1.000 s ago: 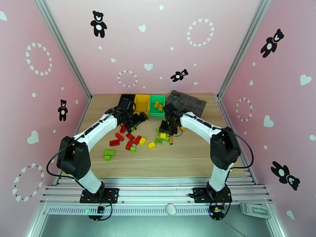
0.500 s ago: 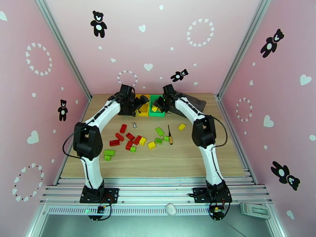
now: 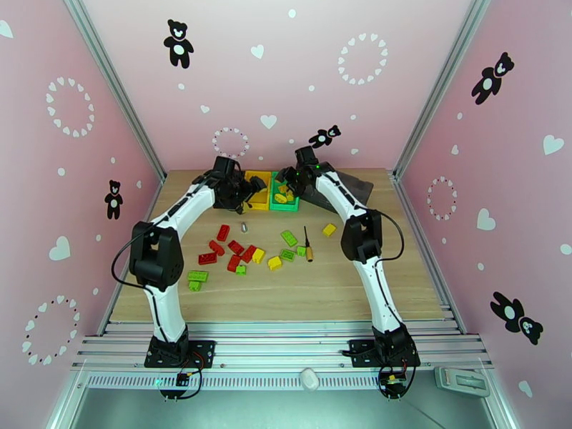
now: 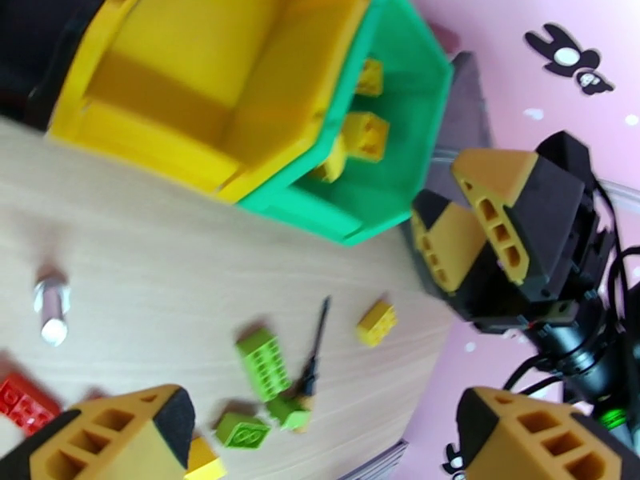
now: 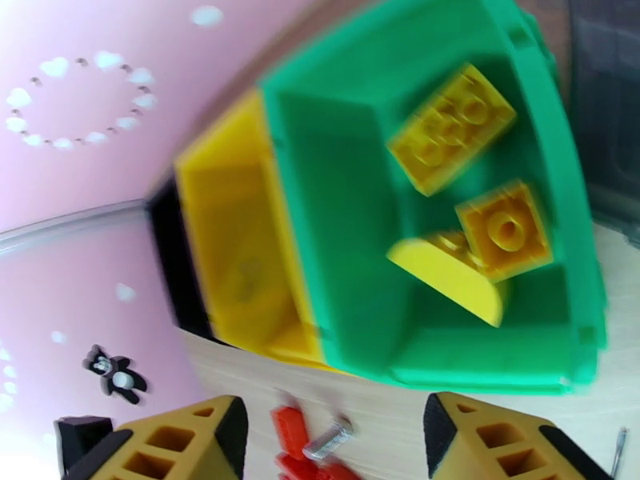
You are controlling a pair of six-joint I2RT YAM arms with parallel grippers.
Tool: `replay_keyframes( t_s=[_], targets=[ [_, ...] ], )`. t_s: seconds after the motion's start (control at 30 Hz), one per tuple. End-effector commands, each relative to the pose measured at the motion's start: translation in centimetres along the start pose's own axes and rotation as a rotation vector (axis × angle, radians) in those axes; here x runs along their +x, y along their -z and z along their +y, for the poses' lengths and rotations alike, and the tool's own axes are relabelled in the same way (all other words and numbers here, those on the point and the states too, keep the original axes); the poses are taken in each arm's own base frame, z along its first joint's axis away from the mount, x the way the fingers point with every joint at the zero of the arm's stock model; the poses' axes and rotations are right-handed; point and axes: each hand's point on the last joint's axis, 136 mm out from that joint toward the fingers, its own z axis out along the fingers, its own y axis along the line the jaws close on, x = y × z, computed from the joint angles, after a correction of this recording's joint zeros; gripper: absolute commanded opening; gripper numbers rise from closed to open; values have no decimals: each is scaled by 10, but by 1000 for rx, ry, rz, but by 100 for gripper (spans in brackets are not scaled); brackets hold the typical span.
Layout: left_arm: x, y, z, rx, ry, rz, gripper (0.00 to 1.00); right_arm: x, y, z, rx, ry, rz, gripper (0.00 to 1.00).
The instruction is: Sort the legos into containers by color
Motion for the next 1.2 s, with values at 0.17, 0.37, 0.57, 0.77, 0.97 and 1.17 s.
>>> replay_keyframes(
  t_s=[0.17,0.37,0.57,0.77,0.97,1.17],
  targets=[
    [35,31,51,-157,-39,-15,92,84,72,-7,199,268,90,59],
    [66,50,87,-223,4,-14,93,161,88,-41,305,392,210,62],
    [90,63,116,-249,103,-49,94,236,88,-60,331,477,319,67],
    [102,73,130,-257,154,-84,96,279,67,-83,402,528,414,69],
    [118,81,149,-285,183,-84,97,291,44,-99,447,530,475,70],
    [139,86,168,-277,241,-87,99,292,29,-109,489,550,504,71]
  ],
)
